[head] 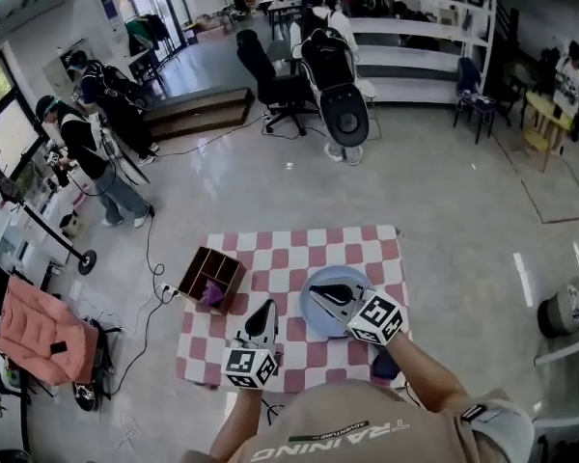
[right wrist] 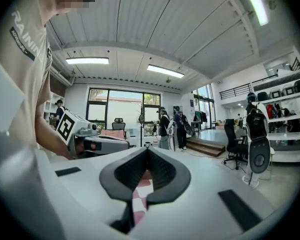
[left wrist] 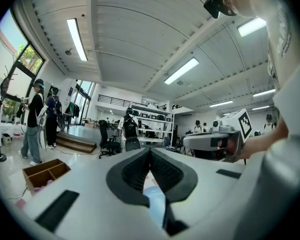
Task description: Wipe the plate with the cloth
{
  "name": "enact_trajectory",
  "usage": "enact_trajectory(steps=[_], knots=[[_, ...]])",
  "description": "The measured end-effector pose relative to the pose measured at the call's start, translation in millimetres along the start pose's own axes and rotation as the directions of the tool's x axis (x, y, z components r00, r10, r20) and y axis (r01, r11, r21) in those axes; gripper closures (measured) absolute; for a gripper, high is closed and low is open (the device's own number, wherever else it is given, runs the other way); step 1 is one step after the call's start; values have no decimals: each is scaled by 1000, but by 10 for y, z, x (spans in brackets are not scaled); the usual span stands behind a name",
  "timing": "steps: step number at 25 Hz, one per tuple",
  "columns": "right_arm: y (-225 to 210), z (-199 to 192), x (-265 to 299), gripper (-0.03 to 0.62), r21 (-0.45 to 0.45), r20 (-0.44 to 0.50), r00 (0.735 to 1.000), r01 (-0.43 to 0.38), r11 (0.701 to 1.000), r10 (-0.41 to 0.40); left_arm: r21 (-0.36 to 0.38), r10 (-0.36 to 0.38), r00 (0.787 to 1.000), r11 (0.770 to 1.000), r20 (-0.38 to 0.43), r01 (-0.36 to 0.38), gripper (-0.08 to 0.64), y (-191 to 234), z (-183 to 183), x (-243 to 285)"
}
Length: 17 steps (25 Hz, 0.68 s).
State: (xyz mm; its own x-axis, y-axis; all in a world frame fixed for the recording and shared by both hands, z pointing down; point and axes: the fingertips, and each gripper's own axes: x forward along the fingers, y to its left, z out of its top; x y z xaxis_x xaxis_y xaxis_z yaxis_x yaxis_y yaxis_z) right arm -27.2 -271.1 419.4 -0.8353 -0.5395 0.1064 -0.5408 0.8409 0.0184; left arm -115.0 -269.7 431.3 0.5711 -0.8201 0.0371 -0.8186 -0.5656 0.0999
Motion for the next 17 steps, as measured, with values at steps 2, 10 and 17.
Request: enact_trajectory(steps=[2, 10, 17], knots=[[-14, -42, -25, 575, -1, -19, 1000, -6, 1000, 6, -6, -5, 1000, 1000, -5, 5, 545, -46, -48, 27], [9, -107, -12, 575, -12, -57, 998, -33, 999, 32, -6, -10, 1000, 1000, 3, 10, 546, -81, -55, 46], [38, -163, -18, 575, 16, -71, 997, -23, 1000, 24, -45, -35, 999, 998, -5, 34, 546, -114, -38, 17]])
